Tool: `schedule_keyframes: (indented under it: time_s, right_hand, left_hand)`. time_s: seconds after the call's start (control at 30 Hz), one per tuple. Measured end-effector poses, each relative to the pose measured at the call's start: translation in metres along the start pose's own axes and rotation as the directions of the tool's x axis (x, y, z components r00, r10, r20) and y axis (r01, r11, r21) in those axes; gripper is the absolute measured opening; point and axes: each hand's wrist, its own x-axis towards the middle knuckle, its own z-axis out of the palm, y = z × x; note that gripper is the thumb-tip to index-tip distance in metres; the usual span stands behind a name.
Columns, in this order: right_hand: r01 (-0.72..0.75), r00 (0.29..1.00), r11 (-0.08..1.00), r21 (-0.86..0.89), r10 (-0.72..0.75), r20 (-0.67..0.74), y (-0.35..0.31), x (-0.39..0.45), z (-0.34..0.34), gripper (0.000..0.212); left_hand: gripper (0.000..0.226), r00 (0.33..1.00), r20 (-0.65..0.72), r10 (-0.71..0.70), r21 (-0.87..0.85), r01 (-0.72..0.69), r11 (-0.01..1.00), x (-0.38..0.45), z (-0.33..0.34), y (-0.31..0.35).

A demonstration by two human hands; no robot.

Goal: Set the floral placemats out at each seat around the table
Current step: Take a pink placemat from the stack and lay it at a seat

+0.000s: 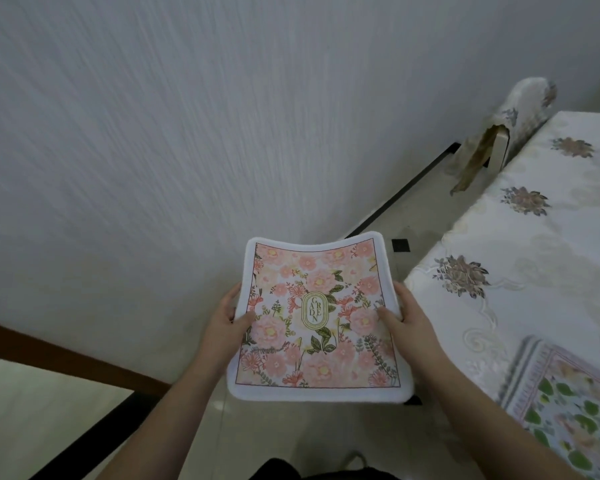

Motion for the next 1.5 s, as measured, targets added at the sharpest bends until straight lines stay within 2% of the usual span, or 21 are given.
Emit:
schedule_keyframes:
  time_s: [0.3, 0.43, 0.6, 0.8, 1.07, 1.37, 1.5]
  right_hand:
    - [-0.042, 0.996, 0.999, -0.019, 0.040, -0.076, -0.021, 0.066, 0.028, 0.044]
    - [-0.101, 0.986, 0.994, 0.051, 0.107, -0.126, -0.035, 0.094, 0.048, 0.044]
    - [-0.086, 0.965, 0.995, 0.052, 0.096, -0.243, -0.053, 0.127, 0.070, 0.044]
    - [-0.091, 0.946, 0.995, 0.043, 0.100, -0.308, -0.054, 0.148, 0.073, 0.046]
    - [-0.150, 0.885, 0.987, 0.056, 0.159, -0.437, -0.030, 0.166, 0.036, 0.043]
    - [-0.185, 0.793, 0.957, 0.222, 0.279, -0.542, 0.005, 0.197, -0.035, 0.042]
    - [-0.210, 0.759, 0.950, 0.230, 0.307, -0.574, 0.017, 0.212, -0.064, 0.048]
  left_hand:
    - [0.055, 0.998, 0.049, 0.036, 0.025, -0.038, 0.999, 0.086, -0.016, 0.021]
    - [0.054, 0.991, 0.124, 0.053, 0.011, -0.055, 0.998, 0.136, -0.027, 0.037]
    - [0.056, 0.976, 0.197, 0.092, 0.027, -0.099, 0.995, 0.196, -0.037, 0.065]
    - [0.054, 0.944, 0.311, 0.109, 0.033, -0.125, 0.992, 0.247, -0.029, 0.081]
    - [0.053, 0.896, 0.437, 0.084, 0.073, -0.128, 0.989, 0.289, 0.033, 0.099]
    - [0.054, 0.822, 0.566, 0.057, 0.119, -0.150, 0.981, 0.320, 0.140, 0.150]
    - [0.051, 0.792, 0.608, 0.055, 0.160, -0.190, 0.969, 0.328, 0.182, 0.172]
